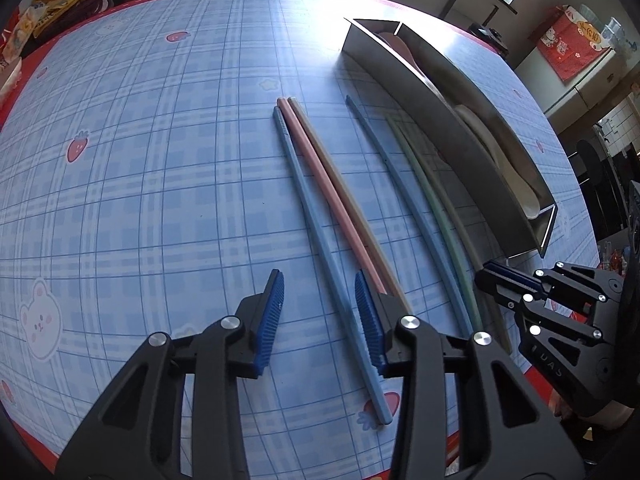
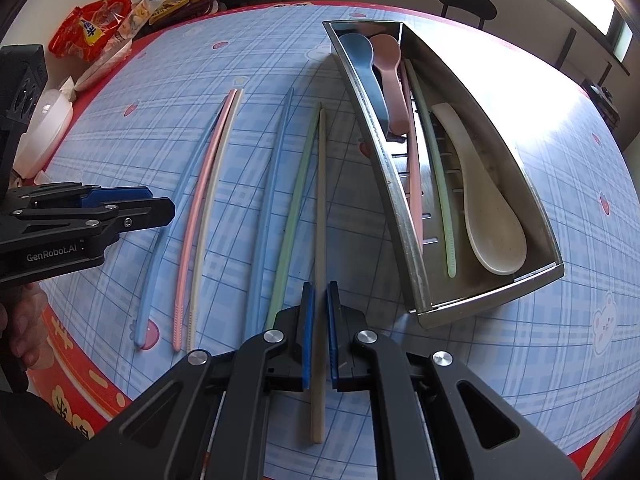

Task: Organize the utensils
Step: 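Close the right tool on the beige chopstick while the left tool grasps the blue chopstick, then carry the beige chopstick with the right tool while the left tool carries the blue chopstick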

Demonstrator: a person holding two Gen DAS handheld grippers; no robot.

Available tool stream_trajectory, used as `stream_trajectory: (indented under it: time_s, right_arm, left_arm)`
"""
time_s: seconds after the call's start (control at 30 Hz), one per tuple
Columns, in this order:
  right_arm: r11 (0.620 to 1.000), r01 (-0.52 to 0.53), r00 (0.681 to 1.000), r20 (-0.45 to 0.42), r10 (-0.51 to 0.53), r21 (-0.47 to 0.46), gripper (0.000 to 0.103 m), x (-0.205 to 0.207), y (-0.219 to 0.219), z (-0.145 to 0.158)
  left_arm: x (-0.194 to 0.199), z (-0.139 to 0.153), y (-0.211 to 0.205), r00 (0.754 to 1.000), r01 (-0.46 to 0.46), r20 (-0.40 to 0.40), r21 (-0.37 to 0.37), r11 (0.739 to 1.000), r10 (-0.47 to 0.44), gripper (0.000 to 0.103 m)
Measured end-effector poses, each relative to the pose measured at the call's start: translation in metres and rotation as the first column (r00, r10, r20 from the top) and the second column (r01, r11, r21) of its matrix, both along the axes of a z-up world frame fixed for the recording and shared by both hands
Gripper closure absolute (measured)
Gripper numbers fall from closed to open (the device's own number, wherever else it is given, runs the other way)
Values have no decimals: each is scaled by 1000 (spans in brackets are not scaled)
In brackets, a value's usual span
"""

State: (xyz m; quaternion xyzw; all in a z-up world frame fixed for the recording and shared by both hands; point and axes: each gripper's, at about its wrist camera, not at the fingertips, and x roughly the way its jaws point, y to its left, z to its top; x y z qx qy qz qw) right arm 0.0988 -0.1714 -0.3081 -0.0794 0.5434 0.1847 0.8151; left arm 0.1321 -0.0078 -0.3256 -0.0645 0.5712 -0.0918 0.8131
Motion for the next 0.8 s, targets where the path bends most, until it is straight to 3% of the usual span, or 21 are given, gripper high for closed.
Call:
stream_trajectory:
  time_s: [0.37, 0.47, 0.57, 0.8]
  right_arm:
    - [1000, 1, 1000, 0, -1, 0, 96, 0, 0, 0]
    - [1000, 2, 1000, -1, -2, 2, 96, 0, 0, 0]
    - [1000, 3, 1000, -4, -3, 7, 96, 1, 0, 0]
    - [1000, 0, 1000, -2, 0, 3, 96, 1, 2, 0]
  left_arm:
    - [2, -2, -25, 998, 12, 50, 184, 983, -22, 69]
    - [3, -2, -24, 998, 13, 54, 198, 980, -24, 73]
    - [2, -1, -13, 999, -16, 51, 192, 981, 7, 89]
    - [-8, 0, 6, 998, -41, 43, 134, 990, 35, 92]
